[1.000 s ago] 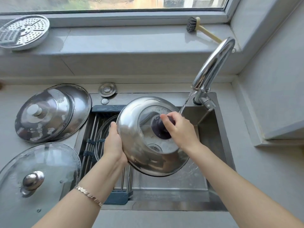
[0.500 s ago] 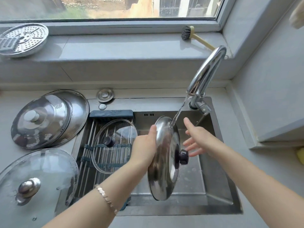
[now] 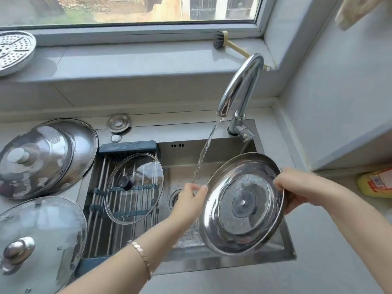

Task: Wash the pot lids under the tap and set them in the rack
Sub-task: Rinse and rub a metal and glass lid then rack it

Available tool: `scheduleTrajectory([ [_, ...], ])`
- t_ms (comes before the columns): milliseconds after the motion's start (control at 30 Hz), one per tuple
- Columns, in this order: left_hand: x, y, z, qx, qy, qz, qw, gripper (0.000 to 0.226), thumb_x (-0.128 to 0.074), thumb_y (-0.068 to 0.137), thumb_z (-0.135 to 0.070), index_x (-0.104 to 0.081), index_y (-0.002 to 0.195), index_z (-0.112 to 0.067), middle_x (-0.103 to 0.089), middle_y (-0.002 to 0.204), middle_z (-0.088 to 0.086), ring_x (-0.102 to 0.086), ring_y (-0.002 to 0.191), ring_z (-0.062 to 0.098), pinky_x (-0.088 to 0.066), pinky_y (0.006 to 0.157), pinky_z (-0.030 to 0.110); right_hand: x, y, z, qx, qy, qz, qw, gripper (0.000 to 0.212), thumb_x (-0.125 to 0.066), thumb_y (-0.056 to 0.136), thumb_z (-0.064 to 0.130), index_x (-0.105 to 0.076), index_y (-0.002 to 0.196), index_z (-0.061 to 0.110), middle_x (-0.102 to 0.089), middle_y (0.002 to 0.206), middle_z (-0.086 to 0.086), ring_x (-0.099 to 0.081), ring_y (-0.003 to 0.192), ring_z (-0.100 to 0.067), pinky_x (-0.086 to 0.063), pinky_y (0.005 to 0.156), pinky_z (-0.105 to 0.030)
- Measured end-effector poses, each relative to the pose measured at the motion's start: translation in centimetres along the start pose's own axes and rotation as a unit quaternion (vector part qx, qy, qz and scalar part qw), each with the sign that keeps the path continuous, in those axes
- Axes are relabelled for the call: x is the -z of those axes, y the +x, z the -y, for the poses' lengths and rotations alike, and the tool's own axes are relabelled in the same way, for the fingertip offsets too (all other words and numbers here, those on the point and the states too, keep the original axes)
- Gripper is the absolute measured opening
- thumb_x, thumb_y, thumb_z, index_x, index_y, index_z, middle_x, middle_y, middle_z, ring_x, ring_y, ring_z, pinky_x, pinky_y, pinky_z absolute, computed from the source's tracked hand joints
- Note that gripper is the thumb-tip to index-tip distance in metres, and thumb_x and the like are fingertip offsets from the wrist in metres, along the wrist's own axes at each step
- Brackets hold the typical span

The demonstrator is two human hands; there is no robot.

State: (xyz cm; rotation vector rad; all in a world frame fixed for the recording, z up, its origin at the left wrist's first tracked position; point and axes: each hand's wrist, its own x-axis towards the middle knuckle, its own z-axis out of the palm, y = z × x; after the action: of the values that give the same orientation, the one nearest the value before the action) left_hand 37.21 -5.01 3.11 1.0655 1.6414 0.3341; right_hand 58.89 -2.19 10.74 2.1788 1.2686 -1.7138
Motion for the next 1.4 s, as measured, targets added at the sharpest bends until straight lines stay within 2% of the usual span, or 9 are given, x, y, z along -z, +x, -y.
scheduleTrajectory([
  [100, 2.1, 0.5, 1.9, 0.184, -0.208, 0.065, 0.959, 0.077, -0.051, 0.082, -0.062, -0.040, 0.137, -0.009, -0.052, 0.134, 0.011, -0.053, 0.117, 0.030, -0.041, 0.102, 0.045, 0.6, -1.1, -1.2, 0.041, 0.106, 0.009, 0.993, 0.029, -0.029, 0.073, -0.015, -0.055, 0.069, -0.004, -0.057, 0.051, -0.016, -0.056, 0.042, -0.025, -0.053, 0.044, -0.030],
  [300, 5.1, 0.0, 1.1, 0.152, -0.430, 0.100, 0.884, 0.051, -0.038, 0.093, -0.052, -0.062, 0.102, -0.008, -0.072, 0.090, 0.023, -0.071, 0.076, 0.034, -0.058, 0.067, 0.047, -3.3, 1.5, -2.2, 0.057, 0.175, -0.076, 0.980, 0.018, -0.040, 0.071, -0.008, -0.045, 0.068, 0.009, -0.048, 0.043, 0.008, -0.046, 0.042, -0.009, -0.038, 0.041, -0.016],
  [367, 5.7, -0.1, 1.1, 0.108, -0.440, 0.072, 0.889, 0.047, -0.035, 0.095, -0.049, -0.060, 0.103, -0.011, -0.072, 0.092, 0.024, -0.070, 0.081, 0.035, -0.056, 0.072, 0.050, -5.0, 3.2, -2.2, 0.095, 0.062, -0.190, 0.975, 0.038, -0.051, 0.074, 0.004, -0.052, 0.113, 0.006, -0.066, 0.096, 0.001, -0.059, 0.094, -0.021, -0.046, 0.079, -0.023],
  [467, 5.6, -0.4, 1.3, 0.086, -0.438, 0.037, 0.894, 0.048, -0.033, 0.096, -0.050, -0.060, 0.106, -0.012, -0.072, 0.092, 0.023, -0.068, 0.089, 0.038, -0.051, 0.084, 0.055, -7.4, 5.2, -1.8, 0.180, -0.237, -0.364, 0.882, 0.072, -0.048, 0.090, 0.022, -0.008, 0.148, 0.005, -0.009, 0.155, -0.020, -0.005, 0.145, -0.031, -0.008, 0.118, -0.041],
  [667, 4.1, -1.2, 0.1, 0.070, -0.456, 0.017, 0.887, 0.047, -0.034, 0.095, -0.051, -0.067, 0.094, -0.018, -0.075, 0.084, 0.016, -0.070, 0.082, 0.034, -0.052, 0.084, 0.052, -11.2, 7.8, 3.6, 0.254, -0.334, -0.271, 0.866, 0.087, -0.004, 0.082, 0.069, 0.023, 0.141, 0.012, 0.029, 0.150, -0.013, 0.031, 0.136, -0.023, 0.017, 0.113, -0.038],
  [833, 5.1, -0.5, 0.5, 0.052, -0.485, 0.000, 0.873, 0.048, -0.034, 0.095, -0.050, -0.068, 0.094, -0.017, -0.074, 0.095, 0.012, -0.071, 0.080, 0.025, -0.052, 0.073, 0.041, -13.0, 6.9, 2.5, 0.451, -0.436, -0.126, 0.768, 0.084, 0.005, 0.075, 0.074, 0.016, 0.140, 0.022, 0.023, 0.149, 0.001, 0.019, 0.141, -0.020, 0.016, 0.113, -0.030],
  [1067, 4.3, -1.2, -0.2, 0.064, -0.475, 0.002, 0.878, 0.042, -0.037, 0.095, -0.048, -0.066, 0.096, -0.019, -0.075, 0.081, 0.010, -0.072, 0.072, 0.024, -0.054, 0.066, 0.038, -11.5, 7.9, 4.8, 0.368, -0.360, -0.184, 0.838, 0.102, 0.009, 0.068, 0.079, 0.015, 0.146, 0.013, 0.030, 0.145, -0.001, 0.029, 0.135, -0.012, 0.016, 0.116, -0.035],
  [1233, 5.3, -1.2, -0.3, 0.077, -0.484, -0.005, 0.872, 0.049, -0.035, 0.095, -0.048, -0.065, 0.098, -0.010, -0.075, 0.087, 0.012, -0.070, 0.080, 0.026, -0.051, 0.072, 0.040, -12.7, 6.6, 3.4, 0.523, -0.456, -0.076, 0.716, 0.075, -0.008, 0.086, 0.063, 0.008, 0.143, 0.018, 0.015, 0.150, 0.001, 0.017, 0.140, -0.018, 0.015, 0.113, -0.028],
  [1400, 5.5, -2.3, -0.2, 0.069, -0.435, -0.003, 0.898, 0.043, -0.034, 0.096, -0.047, -0.064, 0.090, -0.017, -0.074, 0.073, 0.012, -0.071, 0.072, 0.031, -0.052, 0.076, 0.048, -8.9, 8.8, 3.0, 0.381, -0.405, -0.185, 0.810, 0.089, 0.018, 0.065, 0.073, 0.023, 0.137, 0.021, 0.032, 0.143, 0.004, 0.027, 0.137, -0.013, 0.025, 0.108, -0.025],
])
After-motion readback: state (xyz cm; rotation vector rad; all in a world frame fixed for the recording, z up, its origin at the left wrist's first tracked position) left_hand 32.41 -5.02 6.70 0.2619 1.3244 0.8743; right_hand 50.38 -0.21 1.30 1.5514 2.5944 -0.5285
